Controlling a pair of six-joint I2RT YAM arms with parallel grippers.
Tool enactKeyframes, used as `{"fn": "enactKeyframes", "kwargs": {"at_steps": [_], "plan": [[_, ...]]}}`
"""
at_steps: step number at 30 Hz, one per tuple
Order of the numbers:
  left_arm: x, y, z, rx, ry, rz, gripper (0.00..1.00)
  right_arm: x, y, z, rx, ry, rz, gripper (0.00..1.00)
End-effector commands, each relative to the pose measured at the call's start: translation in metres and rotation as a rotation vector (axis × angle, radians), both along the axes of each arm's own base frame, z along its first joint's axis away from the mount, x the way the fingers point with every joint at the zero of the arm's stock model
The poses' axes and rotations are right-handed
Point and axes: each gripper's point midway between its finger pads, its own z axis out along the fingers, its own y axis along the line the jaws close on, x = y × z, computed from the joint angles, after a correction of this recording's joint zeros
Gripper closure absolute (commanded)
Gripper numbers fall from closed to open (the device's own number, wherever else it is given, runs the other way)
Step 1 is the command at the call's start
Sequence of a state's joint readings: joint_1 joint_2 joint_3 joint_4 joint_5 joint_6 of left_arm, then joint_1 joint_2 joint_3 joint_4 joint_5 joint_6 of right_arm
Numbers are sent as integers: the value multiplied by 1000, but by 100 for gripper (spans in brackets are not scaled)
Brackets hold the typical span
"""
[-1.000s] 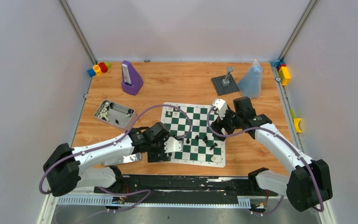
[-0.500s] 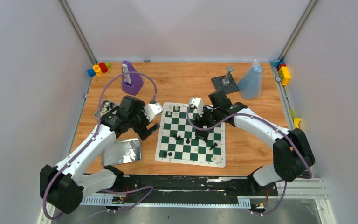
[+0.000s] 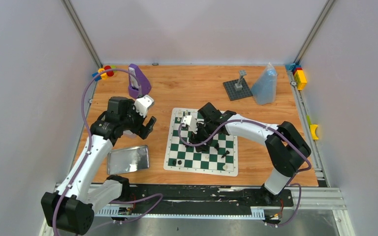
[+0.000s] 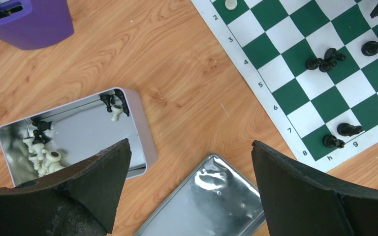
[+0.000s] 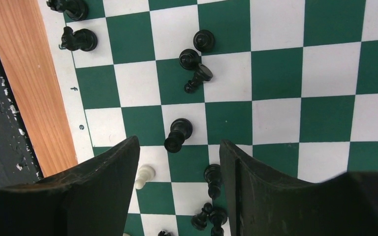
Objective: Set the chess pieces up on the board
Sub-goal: Pick up the chess piece from the chessboard.
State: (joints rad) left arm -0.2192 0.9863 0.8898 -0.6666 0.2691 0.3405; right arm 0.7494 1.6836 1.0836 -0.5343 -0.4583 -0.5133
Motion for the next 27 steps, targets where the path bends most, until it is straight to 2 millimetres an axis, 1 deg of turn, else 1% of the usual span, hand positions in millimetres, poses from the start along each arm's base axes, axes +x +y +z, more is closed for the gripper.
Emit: {"fn": "enactKeyframes", "kwargs": {"at_steps": [1, 5, 12, 14, 17, 19, 21, 22, 23, 25, 27], "plan": [[8, -5, 25, -54, -66, 9, 0, 8, 13, 4, 2, -45, 30, 42], [8, -4, 24, -53, -66, 9, 0, 5, 14, -1, -15, -38, 37, 51], [9, -4, 22, -49, -67, 8, 0, 4, 15, -3, -20, -32, 39, 70], [10, -3, 22, -47, -70, 12, 0, 4, 15, -2, -24, -34, 36, 77], [10, -2, 24, -45, -78, 18, 0, 5, 14, 6, -21, -48, 36, 87], [11, 0, 24, -41, -83, 25, 0, 2, 12, 15, -12, -54, 39, 92], [12, 1, 24, -38, -86, 31, 0, -6, 10, 29, 10, -45, 55, 95], [13, 2, 23, -35, -86, 35, 0, -13, 8, 31, 11, -25, 65, 96], [14, 2, 23, -32, -85, 35, 0, -20, 6, 38, 22, -17, 77, 97], [15, 2, 21, -26, -77, 37, 0, -34, 0, 43, 27, -3, 99, 98], [17, 3, 21, -22, -71, 37, 0, -47, -6, 42, 23, -7, 115, 99]]}}
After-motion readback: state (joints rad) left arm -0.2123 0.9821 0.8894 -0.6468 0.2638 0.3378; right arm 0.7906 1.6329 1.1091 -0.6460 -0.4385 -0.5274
